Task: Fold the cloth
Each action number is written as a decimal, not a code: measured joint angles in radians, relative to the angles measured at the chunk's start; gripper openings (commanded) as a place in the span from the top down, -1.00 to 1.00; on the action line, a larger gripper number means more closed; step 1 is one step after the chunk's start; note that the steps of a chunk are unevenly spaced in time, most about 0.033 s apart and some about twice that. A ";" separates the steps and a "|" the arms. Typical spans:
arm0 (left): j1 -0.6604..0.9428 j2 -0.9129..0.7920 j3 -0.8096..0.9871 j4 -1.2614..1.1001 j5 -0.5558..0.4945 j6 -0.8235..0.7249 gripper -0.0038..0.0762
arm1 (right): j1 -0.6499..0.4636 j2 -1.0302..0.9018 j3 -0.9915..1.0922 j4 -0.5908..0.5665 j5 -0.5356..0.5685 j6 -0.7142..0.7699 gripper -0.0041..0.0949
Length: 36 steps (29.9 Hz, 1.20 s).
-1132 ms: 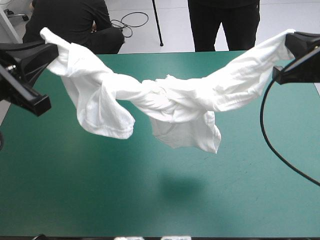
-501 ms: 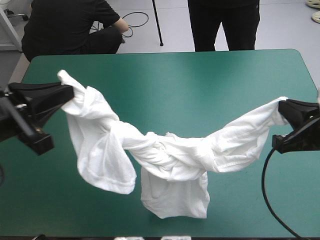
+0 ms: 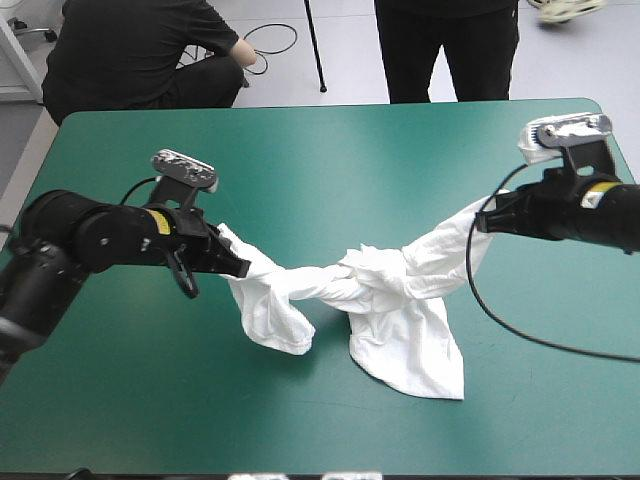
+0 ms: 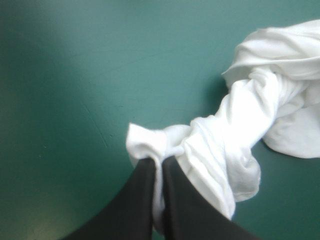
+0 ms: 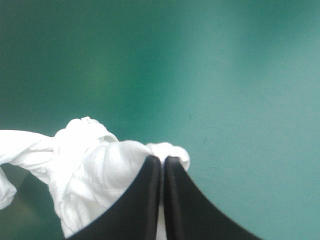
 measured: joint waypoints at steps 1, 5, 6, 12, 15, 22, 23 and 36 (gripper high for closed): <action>0.000 0.035 0.008 0.013 -0.018 0.000 0.93 | 0.000 0.041 0.000 0.000 -0.018 -0.007 0.95; 0.000 0.174 0.015 0.061 -0.103 -0.001 0.93 | 0.000 0.186 0.001 0.000 -0.088 -0.029 0.95; 0.000 0.209 0.015 0.083 -0.119 -0.003 0.93 | 0.000 0.225 0.001 0.000 -0.107 -0.037 0.95; 0.000 0.383 0.016 0.264 -0.210 -0.069 0.92 | 0.000 0.408 0.002 -0.002 -0.234 -0.069 0.95; 0.000 0.446 0.016 0.338 -0.233 -0.102 0.91 | 0.000 0.465 0.002 -0.019 -0.278 -0.072 0.92; 0.000 0.507 0.007 0.393 -0.266 -0.111 0.18 | 0.000 0.544 0.002 -0.074 -0.311 -0.072 0.14; 0.000 0.509 0.004 0.415 -0.270 -0.107 -0.01 | 0.000 0.545 0.002 -0.080 -0.313 -0.072 -0.03; -0.020 0.365 -0.091 0.522 -0.086 -0.160 -0.48 | -0.002 0.472 -0.204 -0.095 -0.137 -0.064 -0.27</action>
